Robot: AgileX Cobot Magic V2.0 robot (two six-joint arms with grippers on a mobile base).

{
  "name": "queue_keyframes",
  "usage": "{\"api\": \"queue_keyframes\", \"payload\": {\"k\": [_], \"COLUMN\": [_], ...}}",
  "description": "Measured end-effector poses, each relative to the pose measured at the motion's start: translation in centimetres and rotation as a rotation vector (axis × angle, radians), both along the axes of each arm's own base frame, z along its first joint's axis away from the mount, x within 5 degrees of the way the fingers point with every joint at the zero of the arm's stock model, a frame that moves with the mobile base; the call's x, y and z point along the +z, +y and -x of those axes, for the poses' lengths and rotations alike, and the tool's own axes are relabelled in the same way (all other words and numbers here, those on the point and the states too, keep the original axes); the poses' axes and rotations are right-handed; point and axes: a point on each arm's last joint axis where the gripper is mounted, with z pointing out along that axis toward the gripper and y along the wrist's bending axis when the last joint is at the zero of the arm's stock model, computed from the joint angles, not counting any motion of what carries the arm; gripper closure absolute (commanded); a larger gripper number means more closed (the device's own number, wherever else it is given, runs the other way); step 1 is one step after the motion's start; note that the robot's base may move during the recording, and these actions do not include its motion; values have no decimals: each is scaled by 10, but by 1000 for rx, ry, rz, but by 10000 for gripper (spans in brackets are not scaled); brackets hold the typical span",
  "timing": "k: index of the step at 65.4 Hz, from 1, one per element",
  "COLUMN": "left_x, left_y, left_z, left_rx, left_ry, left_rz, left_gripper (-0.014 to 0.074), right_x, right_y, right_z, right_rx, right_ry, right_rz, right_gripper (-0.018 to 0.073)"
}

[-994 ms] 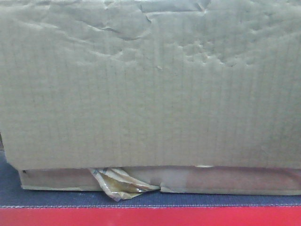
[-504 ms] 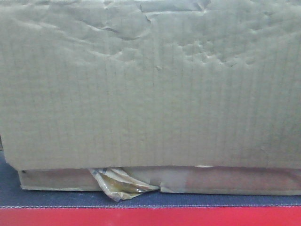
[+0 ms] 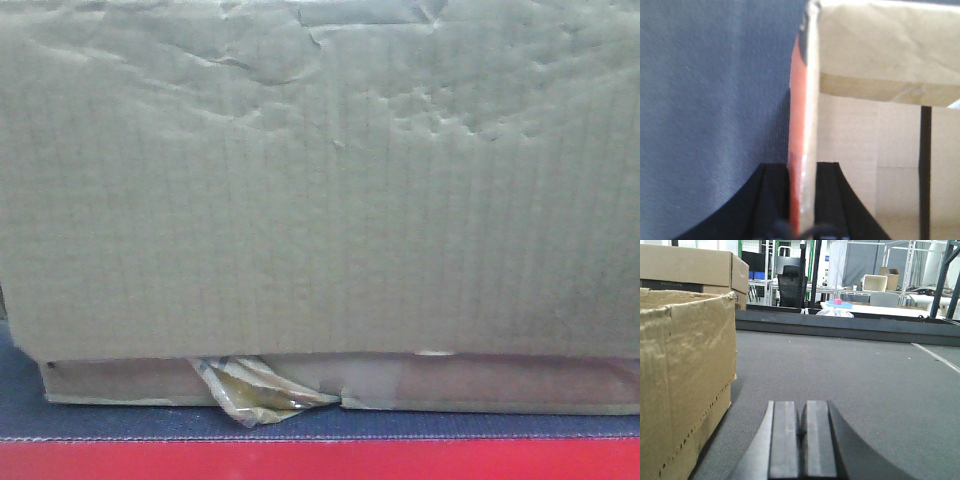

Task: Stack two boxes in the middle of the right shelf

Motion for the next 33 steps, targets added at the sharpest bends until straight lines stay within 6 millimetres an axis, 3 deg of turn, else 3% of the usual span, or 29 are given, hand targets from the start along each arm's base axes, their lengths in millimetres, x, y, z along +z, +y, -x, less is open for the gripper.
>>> {"api": "queue_keyframes", "payload": {"k": [8, 21, 33], "left_x": [26, 103, 170], "left_y": [2, 4, -11], "left_z": [-4, 1, 16], "left_rx": [3, 93, 182], "left_ry": [-60, -282, -441], "left_rz": [-24, -64, -100], "left_gripper": [708, 708, 708], "right_x": [0, 0, 0], "right_y": [0, 0, 0], "right_z": [0, 0, 0], "right_rx": [0, 0, 0], "right_ry": [0, 0, 0], "right_rz": [0, 0, 0], "right_gripper": [724, 724, 724]}}
